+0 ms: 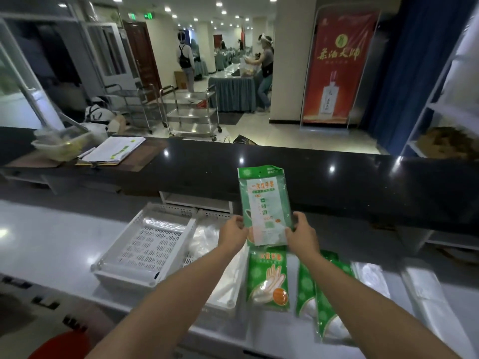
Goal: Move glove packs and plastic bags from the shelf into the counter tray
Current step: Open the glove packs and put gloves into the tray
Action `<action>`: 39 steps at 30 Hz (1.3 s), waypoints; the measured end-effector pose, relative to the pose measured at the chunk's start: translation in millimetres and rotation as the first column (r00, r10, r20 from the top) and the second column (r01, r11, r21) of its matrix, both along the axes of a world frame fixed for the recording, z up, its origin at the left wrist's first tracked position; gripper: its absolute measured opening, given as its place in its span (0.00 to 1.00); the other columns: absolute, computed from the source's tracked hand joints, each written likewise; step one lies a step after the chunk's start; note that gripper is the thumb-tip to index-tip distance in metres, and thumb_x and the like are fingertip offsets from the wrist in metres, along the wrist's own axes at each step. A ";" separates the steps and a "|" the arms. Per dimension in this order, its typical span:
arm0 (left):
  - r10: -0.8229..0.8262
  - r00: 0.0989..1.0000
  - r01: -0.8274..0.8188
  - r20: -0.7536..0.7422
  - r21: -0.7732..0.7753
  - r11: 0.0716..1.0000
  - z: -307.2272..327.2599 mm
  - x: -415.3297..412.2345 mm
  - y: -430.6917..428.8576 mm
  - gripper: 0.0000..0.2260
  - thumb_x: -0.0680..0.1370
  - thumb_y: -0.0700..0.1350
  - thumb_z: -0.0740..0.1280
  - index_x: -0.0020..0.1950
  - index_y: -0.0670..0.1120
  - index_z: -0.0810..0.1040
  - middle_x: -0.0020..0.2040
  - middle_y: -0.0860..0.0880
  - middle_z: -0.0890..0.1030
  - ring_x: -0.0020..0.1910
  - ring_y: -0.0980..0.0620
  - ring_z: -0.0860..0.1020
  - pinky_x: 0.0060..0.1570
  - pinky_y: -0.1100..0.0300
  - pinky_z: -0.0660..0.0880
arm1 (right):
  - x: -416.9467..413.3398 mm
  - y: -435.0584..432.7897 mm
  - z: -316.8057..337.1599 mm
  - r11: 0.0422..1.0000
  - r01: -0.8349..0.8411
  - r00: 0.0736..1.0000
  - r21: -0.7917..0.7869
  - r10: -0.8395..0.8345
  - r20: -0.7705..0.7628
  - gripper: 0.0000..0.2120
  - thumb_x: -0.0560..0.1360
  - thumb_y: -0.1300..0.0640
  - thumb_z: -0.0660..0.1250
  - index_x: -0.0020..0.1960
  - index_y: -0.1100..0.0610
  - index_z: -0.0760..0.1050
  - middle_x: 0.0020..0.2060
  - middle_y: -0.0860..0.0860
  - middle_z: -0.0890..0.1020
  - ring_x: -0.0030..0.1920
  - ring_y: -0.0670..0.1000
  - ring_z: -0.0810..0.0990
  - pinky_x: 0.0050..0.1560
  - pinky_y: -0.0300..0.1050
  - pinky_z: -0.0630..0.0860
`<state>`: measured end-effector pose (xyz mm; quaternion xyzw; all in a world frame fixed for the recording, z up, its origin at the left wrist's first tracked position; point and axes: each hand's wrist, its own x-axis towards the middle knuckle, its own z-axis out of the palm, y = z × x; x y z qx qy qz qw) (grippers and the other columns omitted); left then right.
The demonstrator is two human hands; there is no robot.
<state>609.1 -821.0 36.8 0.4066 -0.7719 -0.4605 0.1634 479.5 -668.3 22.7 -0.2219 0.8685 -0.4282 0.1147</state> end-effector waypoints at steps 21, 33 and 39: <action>-0.291 0.957 0.286 -0.012 -0.159 0.945 29.9 -87.5 -223.6 0.24 0.83 0.49 0.61 0.78 0.49 0.62 0.70 0.51 0.71 0.64 0.54 0.70 0.61 0.59 0.71 | -100.5 -240.4 25.8 0.984 0.163 0.984 0.067 -0.167 0.061 0.09 0.79 0.53 0.65 0.57 0.54 0.75 0.53 0.53 0.80 0.47 0.50 0.79 0.43 0.45 0.80; -0.387 0.807 0.576 0.446 -0.737 0.353 -61.7 -86.0 -217.8 0.26 0.81 0.55 0.55 0.78 0.48 0.65 0.79 0.46 0.61 0.80 0.44 0.54 0.76 0.40 0.56 | -63.2 -218.4 -30.8 0.920 0.035 0.814 0.390 0.200 -0.545 0.25 0.83 0.44 0.52 0.78 0.50 0.59 0.79 0.50 0.57 0.79 0.48 0.50 0.78 0.50 0.51; -0.333 0.774 0.632 0.538 -0.636 0.442 -61.9 -102.1 -216.5 0.30 0.82 0.60 0.46 0.81 0.47 0.54 0.82 0.47 0.52 0.81 0.46 0.43 0.77 0.39 0.42 | -63.6 -225.3 -35.9 0.816 0.035 0.796 0.577 0.326 -0.509 0.32 0.81 0.39 0.36 0.81 0.52 0.47 0.80 0.50 0.45 0.79 0.50 0.36 0.78 0.58 0.40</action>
